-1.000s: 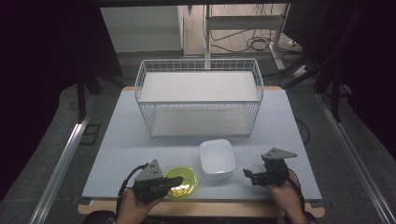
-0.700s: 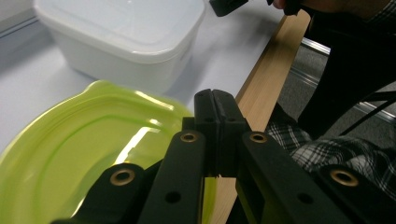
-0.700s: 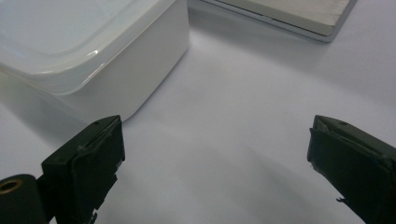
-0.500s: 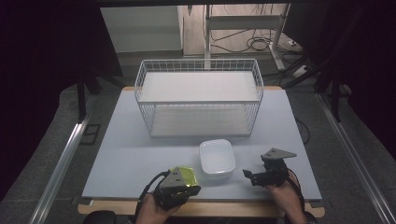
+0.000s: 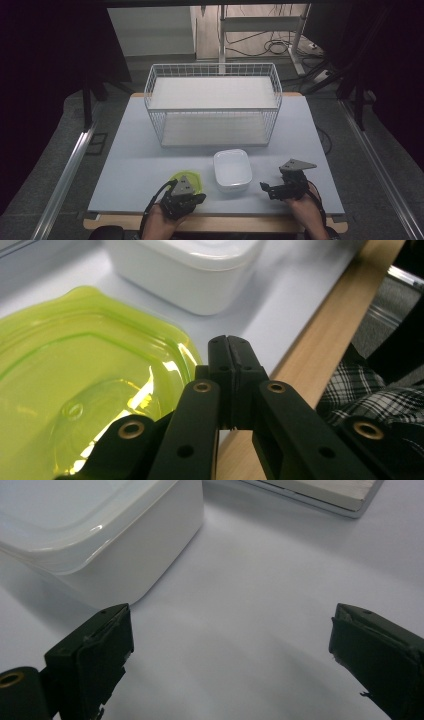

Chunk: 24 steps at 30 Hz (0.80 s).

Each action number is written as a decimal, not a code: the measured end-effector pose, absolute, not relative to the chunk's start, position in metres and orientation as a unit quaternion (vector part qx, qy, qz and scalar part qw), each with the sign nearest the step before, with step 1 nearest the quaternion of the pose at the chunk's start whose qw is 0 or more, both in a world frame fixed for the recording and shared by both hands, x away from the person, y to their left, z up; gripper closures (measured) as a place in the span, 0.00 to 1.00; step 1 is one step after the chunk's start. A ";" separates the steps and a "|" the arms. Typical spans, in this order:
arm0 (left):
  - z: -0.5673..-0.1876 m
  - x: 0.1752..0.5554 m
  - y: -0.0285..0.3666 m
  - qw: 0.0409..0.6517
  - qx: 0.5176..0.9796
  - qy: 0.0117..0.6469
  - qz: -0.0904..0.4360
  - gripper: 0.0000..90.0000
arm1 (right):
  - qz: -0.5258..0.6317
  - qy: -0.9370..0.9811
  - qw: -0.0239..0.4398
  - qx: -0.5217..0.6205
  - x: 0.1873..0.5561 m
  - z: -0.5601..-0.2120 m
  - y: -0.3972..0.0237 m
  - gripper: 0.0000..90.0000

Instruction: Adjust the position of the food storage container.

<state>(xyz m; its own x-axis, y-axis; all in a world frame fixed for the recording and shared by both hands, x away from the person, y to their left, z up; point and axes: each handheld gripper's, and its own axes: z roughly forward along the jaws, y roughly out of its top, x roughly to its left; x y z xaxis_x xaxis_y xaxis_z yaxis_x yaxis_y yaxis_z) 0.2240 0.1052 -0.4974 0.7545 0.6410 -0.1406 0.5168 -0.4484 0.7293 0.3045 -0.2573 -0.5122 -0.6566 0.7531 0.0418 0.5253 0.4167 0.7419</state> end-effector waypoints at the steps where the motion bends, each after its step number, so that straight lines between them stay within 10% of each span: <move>1: -0.498 0.227 0.110 0.399 0.844 0.349 0.083 1.00 | 0.377 0.828 0.151 0.386 0.305 -0.512 -0.257 0.05; 24: -0.501 0.256 0.173 0.390 0.799 0.441 0.126 1.00 | 0.371 0.830 0.147 0.389 0.305 -0.514 -0.257 0.05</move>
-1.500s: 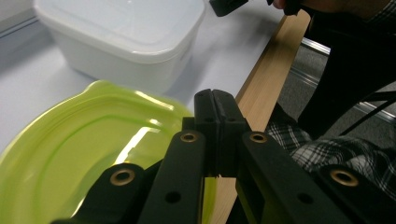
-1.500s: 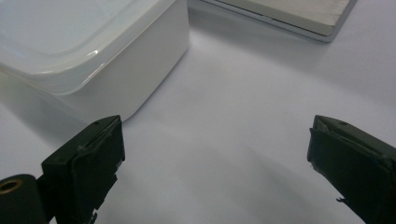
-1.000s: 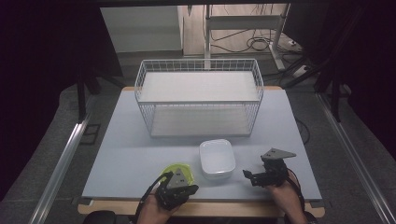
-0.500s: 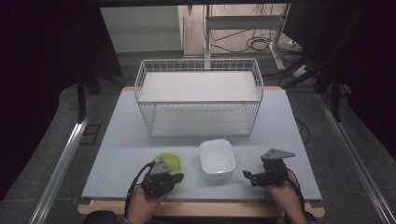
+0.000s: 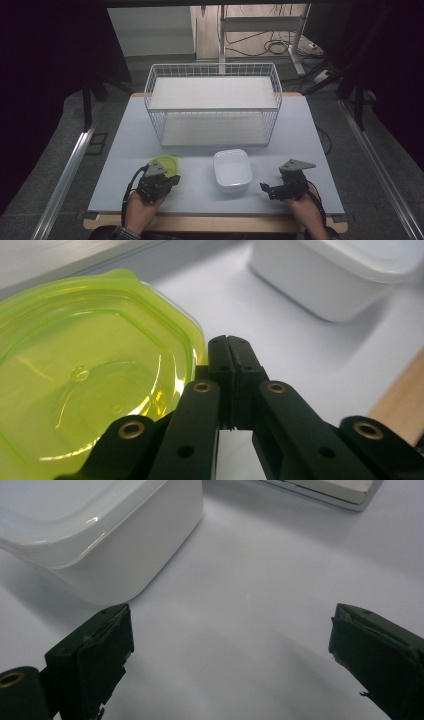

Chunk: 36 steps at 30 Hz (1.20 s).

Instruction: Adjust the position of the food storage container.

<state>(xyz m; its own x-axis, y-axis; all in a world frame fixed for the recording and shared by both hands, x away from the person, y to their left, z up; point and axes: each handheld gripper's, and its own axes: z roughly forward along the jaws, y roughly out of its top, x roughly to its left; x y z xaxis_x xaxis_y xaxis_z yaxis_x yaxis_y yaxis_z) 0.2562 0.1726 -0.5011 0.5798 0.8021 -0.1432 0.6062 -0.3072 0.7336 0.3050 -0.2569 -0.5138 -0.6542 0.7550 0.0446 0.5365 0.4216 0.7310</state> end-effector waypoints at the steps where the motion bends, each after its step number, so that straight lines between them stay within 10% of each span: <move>1: -0.501 0.257 0.176 0.390 0.796 0.445 0.128 1.00 | 0.371 0.830 0.147 0.389 0.305 -0.514 -0.257 0.05; 22: -0.506 0.275 0.234 0.380 0.757 0.507 0.159 1.00 | 0.370 0.832 0.145 0.387 0.305 -0.514 -0.256 0.05; 36: -0.498 0.273 0.198 0.431 0.771 0.446 0.145 0.92 | 0.384 0.814 0.147 0.410 0.300 -0.503 -0.254 0.06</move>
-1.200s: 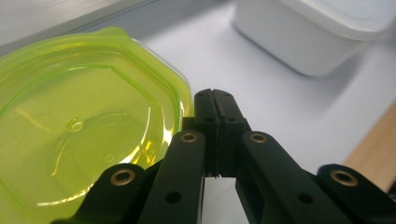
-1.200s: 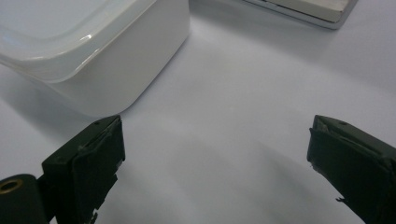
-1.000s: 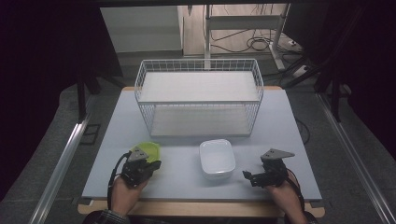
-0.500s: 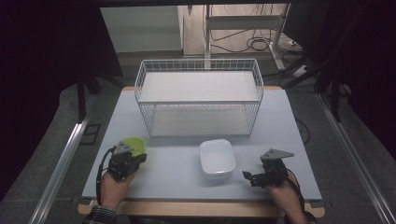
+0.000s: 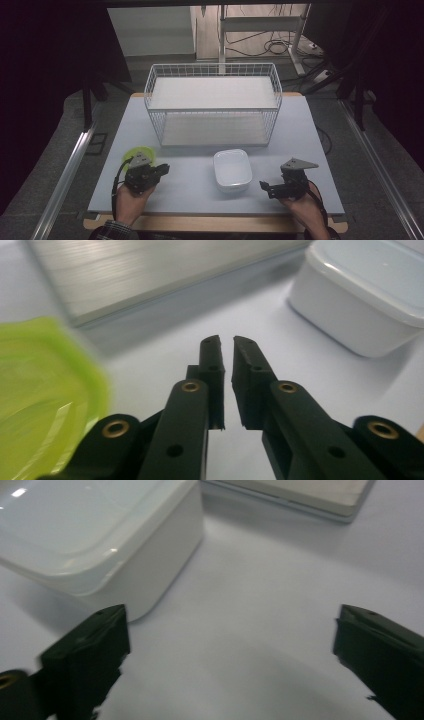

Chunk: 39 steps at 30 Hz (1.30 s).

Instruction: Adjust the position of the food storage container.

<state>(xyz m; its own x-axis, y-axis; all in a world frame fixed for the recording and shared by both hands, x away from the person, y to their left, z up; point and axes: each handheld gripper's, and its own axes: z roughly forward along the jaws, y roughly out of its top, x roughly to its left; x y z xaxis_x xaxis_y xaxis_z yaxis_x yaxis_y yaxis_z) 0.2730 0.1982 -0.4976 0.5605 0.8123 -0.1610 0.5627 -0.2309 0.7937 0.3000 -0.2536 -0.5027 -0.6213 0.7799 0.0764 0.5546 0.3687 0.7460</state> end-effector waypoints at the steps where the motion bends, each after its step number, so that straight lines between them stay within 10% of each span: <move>1: -0.500 0.277 0.190 0.430 0.777 0.439 0.137 0.92 | 0.387 0.811 0.138 0.415 0.297 -0.499 -0.252 0.18; 2: -0.500 0.277 0.190 0.430 0.777 0.439 0.137 0.91 | 0.387 0.811 0.138 0.415 0.297 -0.499 -0.252 0.18; 3: -0.502 0.280 0.184 0.428 0.783 0.430 0.136 0.91 | 0.396 0.816 0.114 0.404 0.294 -0.492 -0.251 0.46; 4: -0.502 0.280 0.184 0.428 0.783 0.430 0.136 0.91 | 0.396 0.816 0.114 0.404 0.294 -0.492 -0.251 0.46; 5: -0.504 0.282 0.180 0.430 0.784 0.428 0.132 0.91 | 0.394 0.833 0.099 0.376 0.289 -0.487 -0.247 0.70; 9: -0.505 0.287 0.176 0.440 0.782 0.424 0.124 0.91 | 0.396 0.851 0.085 0.334 0.278 -0.481 -0.233 0.97; 20: -0.504 0.315 0.148 0.445 0.796 0.396 0.108 0.91 | 0.382 0.879 0.032 0.284 0.269 -0.493 -0.192 0.99; 39: -0.514 0.391 0.086 0.438 0.811 0.382 0.069 0.92 | 0.386 0.843 0.093 0.364 0.310 -0.494 -0.212 0.98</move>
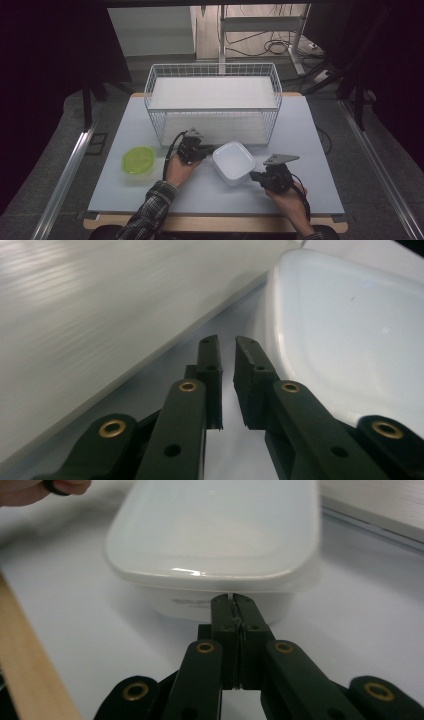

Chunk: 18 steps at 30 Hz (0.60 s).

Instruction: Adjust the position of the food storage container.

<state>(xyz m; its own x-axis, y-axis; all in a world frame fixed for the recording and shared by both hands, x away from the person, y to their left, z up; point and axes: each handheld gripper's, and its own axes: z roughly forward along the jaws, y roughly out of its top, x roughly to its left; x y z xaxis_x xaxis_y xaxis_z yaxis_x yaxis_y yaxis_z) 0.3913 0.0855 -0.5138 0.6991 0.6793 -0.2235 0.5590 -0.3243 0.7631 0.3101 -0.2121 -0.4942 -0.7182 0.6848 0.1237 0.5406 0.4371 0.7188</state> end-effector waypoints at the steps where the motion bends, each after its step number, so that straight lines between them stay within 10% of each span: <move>1: -0.513 0.392 0.084 0.435 0.814 0.379 0.070 0.93 | 0.385 0.840 0.096 0.371 0.311 -0.494 -0.214 0.98; 18: -0.513 0.347 0.115 0.433 0.805 0.406 0.024 0.91 | 0.378 0.838 0.088 0.383 0.340 -0.499 -0.210 0.99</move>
<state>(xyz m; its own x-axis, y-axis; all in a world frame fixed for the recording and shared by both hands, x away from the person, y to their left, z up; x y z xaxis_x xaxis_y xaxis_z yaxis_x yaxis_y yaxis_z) 0.3472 0.1155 -0.5134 0.6698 0.6740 -0.3114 0.6317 -0.2969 0.7161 0.3398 -0.2098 -0.4991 -0.6909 0.7089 0.1419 0.5758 0.4208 0.7010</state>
